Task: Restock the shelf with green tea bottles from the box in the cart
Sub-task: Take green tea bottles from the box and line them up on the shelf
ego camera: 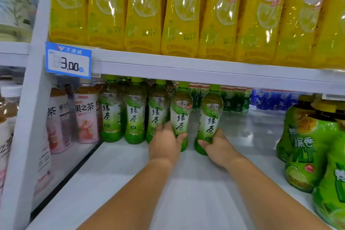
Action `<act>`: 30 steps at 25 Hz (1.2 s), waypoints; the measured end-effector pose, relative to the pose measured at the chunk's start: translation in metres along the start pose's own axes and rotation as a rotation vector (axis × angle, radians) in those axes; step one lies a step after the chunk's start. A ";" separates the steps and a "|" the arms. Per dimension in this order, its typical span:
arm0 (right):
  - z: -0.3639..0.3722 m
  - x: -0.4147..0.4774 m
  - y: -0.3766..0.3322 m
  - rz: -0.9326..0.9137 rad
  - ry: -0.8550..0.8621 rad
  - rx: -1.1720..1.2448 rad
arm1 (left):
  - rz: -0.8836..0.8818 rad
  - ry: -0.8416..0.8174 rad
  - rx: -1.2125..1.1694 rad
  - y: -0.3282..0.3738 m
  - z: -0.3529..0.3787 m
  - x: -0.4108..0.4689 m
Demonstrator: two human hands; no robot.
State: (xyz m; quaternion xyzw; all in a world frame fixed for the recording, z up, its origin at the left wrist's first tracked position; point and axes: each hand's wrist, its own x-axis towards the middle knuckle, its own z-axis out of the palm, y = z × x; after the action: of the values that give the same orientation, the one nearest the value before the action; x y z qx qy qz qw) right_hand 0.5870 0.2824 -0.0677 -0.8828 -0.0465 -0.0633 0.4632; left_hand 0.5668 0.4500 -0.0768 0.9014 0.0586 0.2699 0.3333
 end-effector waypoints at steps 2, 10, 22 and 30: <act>0.007 0.008 0.001 -0.021 0.019 0.005 | 0.022 0.046 0.004 0.001 0.002 -0.003; 0.023 0.018 0.014 -0.172 0.116 0.106 | 0.074 0.072 -0.034 -0.004 0.011 0.001; 0.022 0.029 0.027 -0.179 0.111 0.158 | 0.011 0.094 0.174 -0.005 0.011 0.008; 0.022 0.030 0.029 -0.223 0.102 0.149 | -0.004 0.083 0.140 -0.009 0.013 0.010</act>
State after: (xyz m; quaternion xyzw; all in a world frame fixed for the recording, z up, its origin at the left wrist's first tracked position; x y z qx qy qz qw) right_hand 0.6221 0.2850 -0.0995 -0.8308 -0.1255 -0.1555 0.5195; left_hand 0.5828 0.4526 -0.0859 0.9106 0.0929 0.3014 0.2672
